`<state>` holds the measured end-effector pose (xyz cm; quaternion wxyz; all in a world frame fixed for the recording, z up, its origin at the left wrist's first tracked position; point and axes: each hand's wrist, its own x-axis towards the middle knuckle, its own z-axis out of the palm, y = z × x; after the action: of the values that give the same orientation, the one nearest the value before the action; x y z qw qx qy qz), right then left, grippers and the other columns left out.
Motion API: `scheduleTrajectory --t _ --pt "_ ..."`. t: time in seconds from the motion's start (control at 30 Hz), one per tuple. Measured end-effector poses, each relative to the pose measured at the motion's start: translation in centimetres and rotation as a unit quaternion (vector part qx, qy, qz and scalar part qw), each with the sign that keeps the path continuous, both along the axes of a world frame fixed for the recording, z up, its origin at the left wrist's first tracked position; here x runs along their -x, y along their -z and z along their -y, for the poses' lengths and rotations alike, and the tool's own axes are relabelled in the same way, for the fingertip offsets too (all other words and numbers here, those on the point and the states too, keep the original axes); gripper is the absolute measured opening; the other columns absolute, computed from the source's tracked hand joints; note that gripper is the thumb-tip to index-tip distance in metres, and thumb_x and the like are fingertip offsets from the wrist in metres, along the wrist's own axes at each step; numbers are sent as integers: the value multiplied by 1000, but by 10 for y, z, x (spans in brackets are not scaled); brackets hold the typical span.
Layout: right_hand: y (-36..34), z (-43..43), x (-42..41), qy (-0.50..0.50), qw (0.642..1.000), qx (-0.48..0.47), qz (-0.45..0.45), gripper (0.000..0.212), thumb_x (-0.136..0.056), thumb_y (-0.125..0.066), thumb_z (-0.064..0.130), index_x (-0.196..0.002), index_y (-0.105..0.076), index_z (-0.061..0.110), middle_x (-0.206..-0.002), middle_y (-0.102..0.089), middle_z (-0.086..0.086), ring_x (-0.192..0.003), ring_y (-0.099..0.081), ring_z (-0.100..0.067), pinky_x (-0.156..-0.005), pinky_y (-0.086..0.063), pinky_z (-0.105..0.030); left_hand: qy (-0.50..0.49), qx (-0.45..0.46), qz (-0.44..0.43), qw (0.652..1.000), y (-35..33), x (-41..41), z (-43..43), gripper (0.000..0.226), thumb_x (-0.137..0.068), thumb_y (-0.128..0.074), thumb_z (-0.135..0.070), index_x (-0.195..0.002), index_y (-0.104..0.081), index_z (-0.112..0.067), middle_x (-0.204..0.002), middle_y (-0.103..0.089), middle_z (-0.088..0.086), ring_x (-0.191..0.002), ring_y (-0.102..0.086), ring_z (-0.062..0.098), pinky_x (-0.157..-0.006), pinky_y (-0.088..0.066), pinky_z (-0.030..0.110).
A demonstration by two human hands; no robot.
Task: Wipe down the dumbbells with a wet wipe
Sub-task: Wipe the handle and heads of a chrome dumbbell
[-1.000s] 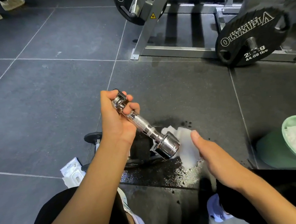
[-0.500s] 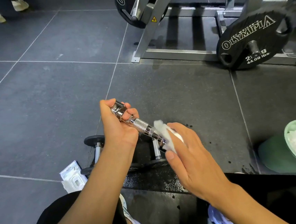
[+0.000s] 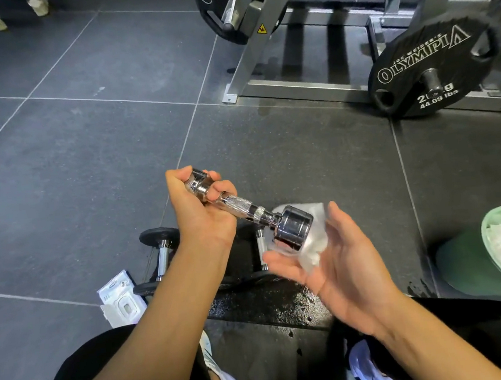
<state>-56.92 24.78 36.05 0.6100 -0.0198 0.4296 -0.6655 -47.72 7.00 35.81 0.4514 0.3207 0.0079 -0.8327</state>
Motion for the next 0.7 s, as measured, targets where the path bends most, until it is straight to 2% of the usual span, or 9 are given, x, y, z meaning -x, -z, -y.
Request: scheduleTrajectory --t 0.07,0.1,0.23,0.3,0.43,0.5,0.57,0.63,0.7 --pt "3 2 -1 -5 975 -5 -221 37 -104 -43 55 -126 -66 36 -131 -69 2 -117 -71 -16 -103 -55 -35 0 8 24 1000 0 1 1 21 -92 -59 -24 -78 -48 -13 -69 -55 4 -41 -33 8 -46 -43 18" --pt "6 1 -2 -65 918 -6 -390 32 -104 -40 55 -128 -61 47 -136 -62 13 -129 -61 -6 -109 -46 -26 -1 11 40 999 1 2 2 22 -93 -59 -24 -77 -48 -13 -68 -56 4 -41 -33 8 -46 -42 18" --pt "28 -18 -4 -183 502 17 -845 40 -107 -45 41 -146 -53 37 -167 -33 1 -157 -25 -27 -124 -23 -49 4 -5 84 996 4 2 1 23 -92 -60 -26 -78 -46 -15 -68 -56 2 -40 -33 7 -44 -41 18" --pt "28 -17 0 -167 447 55 -877 42 -104 -54 30 -145 -58 28 -166 -37 -6 -154 -31 -35 -120 -30 -55 2 -21 86 996 5 0 1 22 -91 -61 -27 -80 -45 -15 -68 -55 2 -40 -34 7 -44 -41 18" --pt "22 -8 4 -78 683 16 -726 37 -103 -65 29 -139 -62 31 -148 -53 11 -139 -47 -7 -113 -36 -21 -13 -43 81 996 5 1 2 21 -92 -63 -26 -84 -47 -14 -69 -56 3 -39 -34 7 -43 -42 17" --pt "12 -4 -4 -28 825 -38 -563 26 -103 -64 32 -128 -68 34 -123 -66 23 -115 -61 3 -101 -45 -21 -11 -44 76 996 4 2 2 21 -92 -63 -26 -85 -48 -14 -69 -57 4 -38 -34 7 -43 -42 17" --pt "5 3 -8 -34 957 -35 -287 30 -108 -50 35 -123 -71 20 -107 -74 7 -92 -70 -9 -97 -55 -37 -4 -44 72 996 3 3 0 21 -92 -63 -26 -82 -48 -13 -68 -57 4 -38 -33 6 -42 -41 16" --pt "1 5 -6 -55 996 -53 -48 53 -108 -40 44 -118 -75 6 -100 -75 -16 -74 -72 -27 -86 -61 -47 1 -46 72 996 3 5 -1 22 -91 -63 -26 -80 -49 -13 -68 -57 5 -38 -33 7 -42 -41 16" --pt "-2 5 -3 -70 993 -72 67 58 -105 -41 48 -111 -76 1 -93 -72 -25 -60 -71 -30 -68 -63 -42 2 -56 62 997 5 5 0 22 -90 -64 -26 -82 -49 -13 -68 -57 5 -38 -33 7 -41 -42 17"
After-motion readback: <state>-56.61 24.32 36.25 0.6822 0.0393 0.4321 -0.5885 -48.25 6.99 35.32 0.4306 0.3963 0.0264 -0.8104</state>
